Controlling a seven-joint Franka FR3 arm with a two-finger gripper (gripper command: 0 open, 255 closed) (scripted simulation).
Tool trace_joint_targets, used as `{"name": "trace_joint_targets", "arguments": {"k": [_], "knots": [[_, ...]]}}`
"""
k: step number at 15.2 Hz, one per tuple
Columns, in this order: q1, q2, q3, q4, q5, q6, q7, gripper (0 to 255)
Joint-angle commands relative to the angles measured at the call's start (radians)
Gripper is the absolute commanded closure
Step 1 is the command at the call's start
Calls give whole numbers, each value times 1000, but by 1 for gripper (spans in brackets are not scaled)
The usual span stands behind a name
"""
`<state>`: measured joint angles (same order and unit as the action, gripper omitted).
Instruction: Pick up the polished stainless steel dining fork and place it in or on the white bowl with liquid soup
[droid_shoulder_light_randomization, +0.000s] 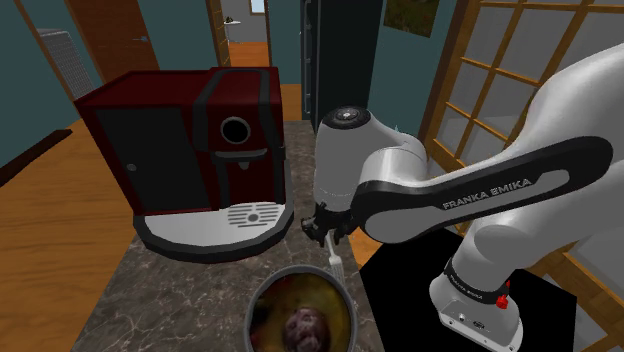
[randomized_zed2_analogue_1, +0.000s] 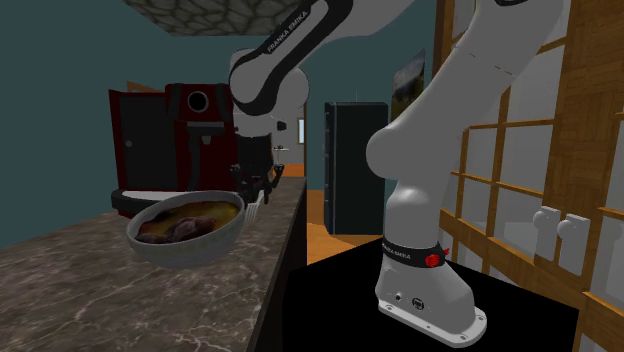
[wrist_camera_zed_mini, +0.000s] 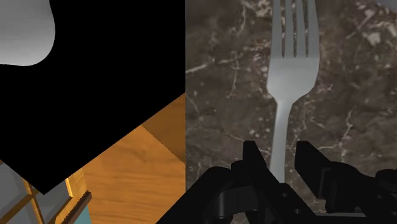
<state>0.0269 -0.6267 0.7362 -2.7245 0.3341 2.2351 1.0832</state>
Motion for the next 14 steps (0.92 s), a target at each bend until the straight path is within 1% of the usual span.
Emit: {"name": "trace_joint_targets", "arguments": {"k": [1,14], "knots": [[8,-25,-17,13,-1,-37,-6,255],[14,-108,-101,132,-37,-241,-27,255]]}}
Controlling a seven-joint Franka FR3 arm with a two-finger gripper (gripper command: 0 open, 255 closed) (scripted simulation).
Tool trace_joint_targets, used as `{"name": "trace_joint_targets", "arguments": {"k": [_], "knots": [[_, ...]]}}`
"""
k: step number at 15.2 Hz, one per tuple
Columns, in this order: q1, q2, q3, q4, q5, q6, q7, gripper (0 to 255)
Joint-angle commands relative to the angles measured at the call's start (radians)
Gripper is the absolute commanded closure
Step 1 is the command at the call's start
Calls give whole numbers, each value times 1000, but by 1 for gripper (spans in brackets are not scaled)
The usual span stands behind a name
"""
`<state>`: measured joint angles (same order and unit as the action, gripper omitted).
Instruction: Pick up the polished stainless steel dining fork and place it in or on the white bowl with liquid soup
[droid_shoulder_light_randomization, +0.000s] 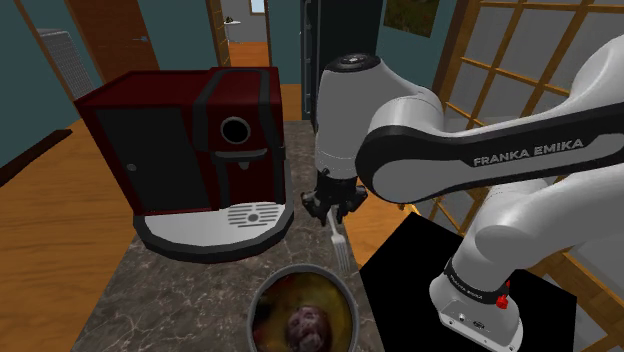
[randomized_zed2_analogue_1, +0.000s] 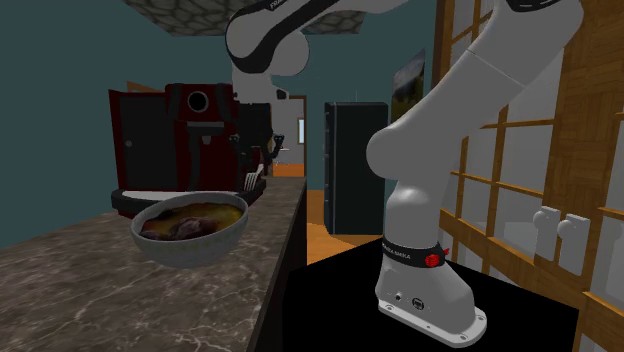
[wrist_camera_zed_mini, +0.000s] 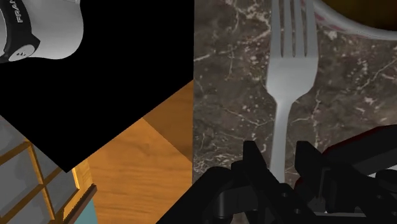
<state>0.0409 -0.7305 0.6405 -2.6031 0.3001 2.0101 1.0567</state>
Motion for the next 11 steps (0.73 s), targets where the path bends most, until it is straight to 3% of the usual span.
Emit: {"name": "trace_joint_targets", "arguments": {"k": [1,7,11], "knots": [[0,-9,-11,21,-6,-30,-2,255],[-5,-24,-39,82,-23,-107,-8,255],[10,18,61,138,11,-107,96,255]]}}
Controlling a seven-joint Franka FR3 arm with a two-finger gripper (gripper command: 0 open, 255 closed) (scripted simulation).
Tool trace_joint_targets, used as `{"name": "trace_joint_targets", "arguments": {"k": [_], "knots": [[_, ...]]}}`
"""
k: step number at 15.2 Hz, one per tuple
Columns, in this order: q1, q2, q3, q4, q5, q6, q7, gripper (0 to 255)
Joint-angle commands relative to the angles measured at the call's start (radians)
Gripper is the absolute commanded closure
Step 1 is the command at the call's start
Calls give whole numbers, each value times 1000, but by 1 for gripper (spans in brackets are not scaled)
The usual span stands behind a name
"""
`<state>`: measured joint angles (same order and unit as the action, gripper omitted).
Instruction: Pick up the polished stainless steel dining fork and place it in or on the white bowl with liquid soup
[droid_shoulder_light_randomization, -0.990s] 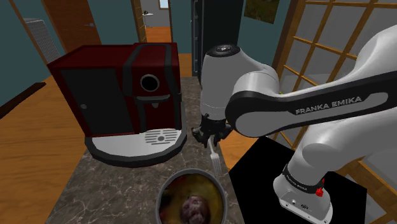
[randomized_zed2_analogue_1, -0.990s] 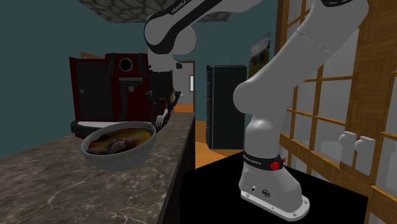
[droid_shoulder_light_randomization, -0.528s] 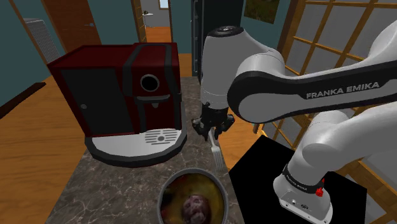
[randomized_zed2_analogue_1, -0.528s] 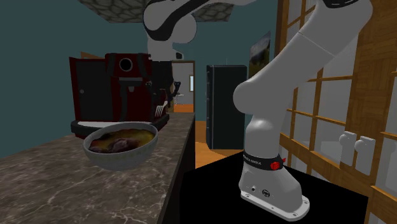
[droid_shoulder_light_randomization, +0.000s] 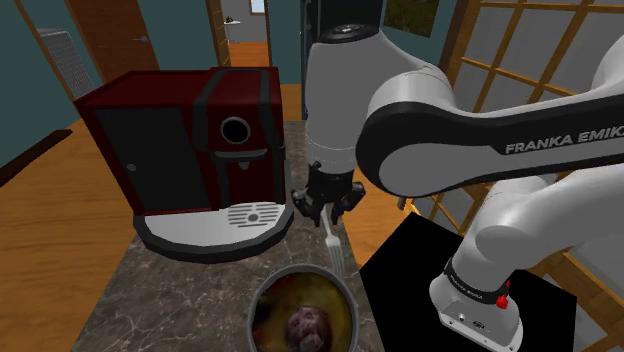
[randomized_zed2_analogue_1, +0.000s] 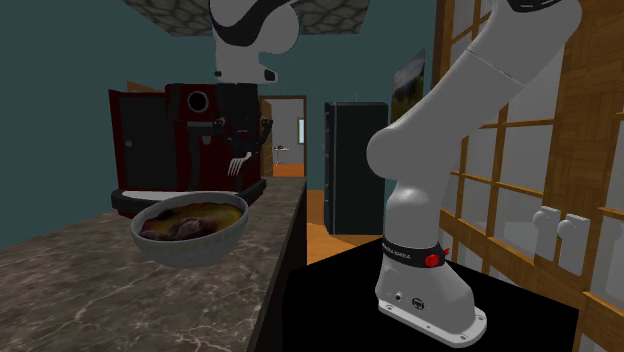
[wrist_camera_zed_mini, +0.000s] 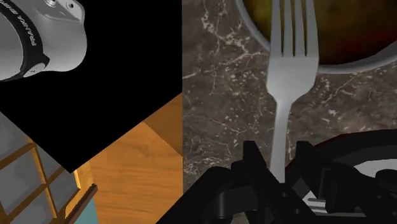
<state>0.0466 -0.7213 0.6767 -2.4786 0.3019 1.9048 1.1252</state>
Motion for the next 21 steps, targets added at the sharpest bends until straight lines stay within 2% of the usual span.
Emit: {"name": "trace_joint_targets", "arguments": {"k": [1,5,9,19,21], "knots": [[5,22,51,31,16,-1,54,255],[-6,84,162,108,31,4,161,255],[-41,154,280,192,26,10,263,255],[-69,201,366,94,39,160,284,255],[-69,201,366,94,39,160,284,255]]}}
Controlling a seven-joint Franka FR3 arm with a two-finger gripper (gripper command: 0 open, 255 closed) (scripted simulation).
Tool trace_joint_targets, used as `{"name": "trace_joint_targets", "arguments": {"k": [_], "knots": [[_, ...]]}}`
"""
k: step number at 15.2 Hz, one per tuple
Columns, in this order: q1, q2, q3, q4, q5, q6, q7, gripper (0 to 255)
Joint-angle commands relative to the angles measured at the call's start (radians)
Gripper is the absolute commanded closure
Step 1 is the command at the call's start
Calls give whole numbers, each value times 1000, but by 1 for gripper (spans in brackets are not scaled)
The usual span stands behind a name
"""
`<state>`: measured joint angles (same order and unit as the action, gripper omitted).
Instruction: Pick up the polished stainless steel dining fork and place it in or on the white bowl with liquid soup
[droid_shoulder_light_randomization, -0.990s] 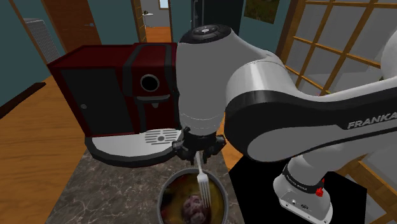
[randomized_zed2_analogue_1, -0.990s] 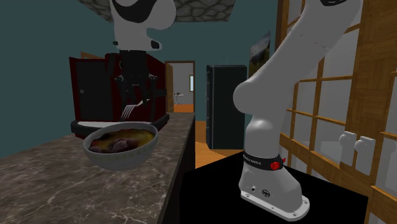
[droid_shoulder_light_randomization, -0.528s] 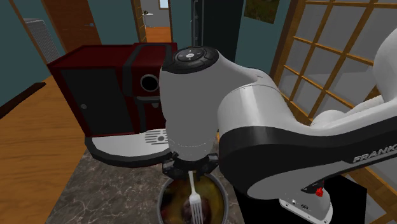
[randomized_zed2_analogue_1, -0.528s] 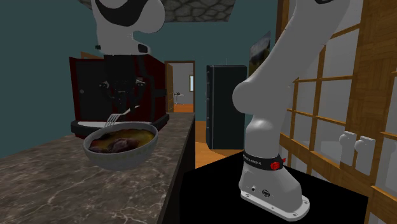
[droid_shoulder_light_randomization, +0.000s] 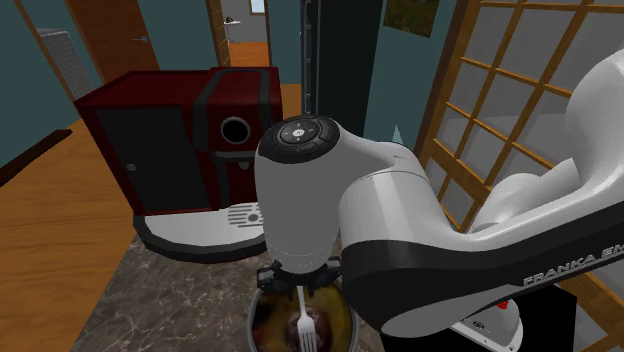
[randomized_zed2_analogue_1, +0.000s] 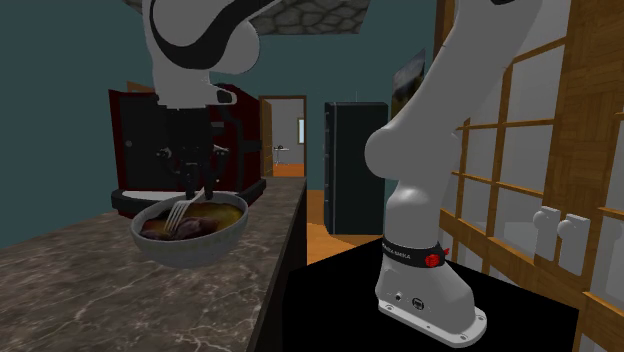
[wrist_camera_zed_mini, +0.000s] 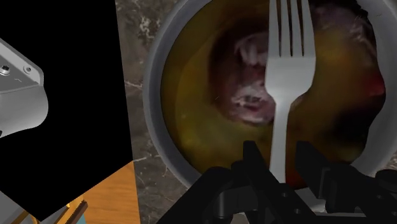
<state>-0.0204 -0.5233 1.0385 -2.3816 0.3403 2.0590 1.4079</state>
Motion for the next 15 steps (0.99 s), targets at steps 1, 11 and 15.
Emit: {"name": "trace_joint_targets", "arguments": {"k": [1,11,15], "knots": [[-2,3,5,-3,0,6,1,255],[-2,3,5,-3,0,6,2,0],[23,-34,-50,68,-4,-103,-4,0]]}}
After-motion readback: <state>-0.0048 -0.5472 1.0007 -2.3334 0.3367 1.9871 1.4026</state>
